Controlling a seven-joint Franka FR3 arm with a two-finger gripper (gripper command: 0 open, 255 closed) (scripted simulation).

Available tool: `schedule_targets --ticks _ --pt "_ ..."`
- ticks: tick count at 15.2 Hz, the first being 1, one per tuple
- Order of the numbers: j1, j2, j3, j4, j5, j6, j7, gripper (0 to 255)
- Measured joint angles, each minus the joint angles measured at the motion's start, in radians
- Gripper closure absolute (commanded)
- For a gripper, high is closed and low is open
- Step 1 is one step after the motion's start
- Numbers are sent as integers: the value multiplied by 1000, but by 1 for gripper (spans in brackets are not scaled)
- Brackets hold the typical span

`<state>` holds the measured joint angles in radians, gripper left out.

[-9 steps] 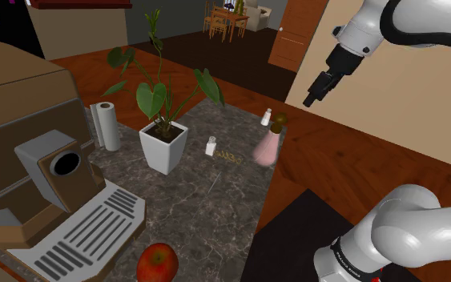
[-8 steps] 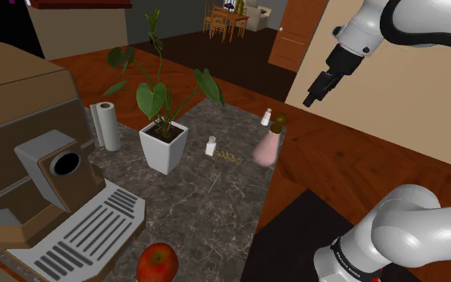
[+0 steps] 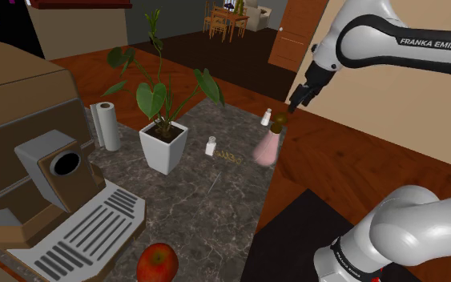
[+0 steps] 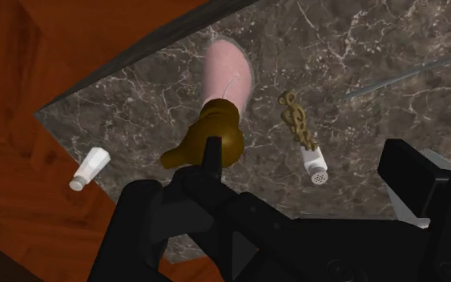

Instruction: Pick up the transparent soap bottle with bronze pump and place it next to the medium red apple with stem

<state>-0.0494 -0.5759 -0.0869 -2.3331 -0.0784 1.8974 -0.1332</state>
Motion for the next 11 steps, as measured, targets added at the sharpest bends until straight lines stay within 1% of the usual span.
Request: schedule_targets --ticks 4,7,11 --pt "-25 120 -9 3 -41 114 19 0" --pt "-46 201 -23 17 -73 180 25 0" --pt "-53 242 -28 -5 -84 243 32 0"
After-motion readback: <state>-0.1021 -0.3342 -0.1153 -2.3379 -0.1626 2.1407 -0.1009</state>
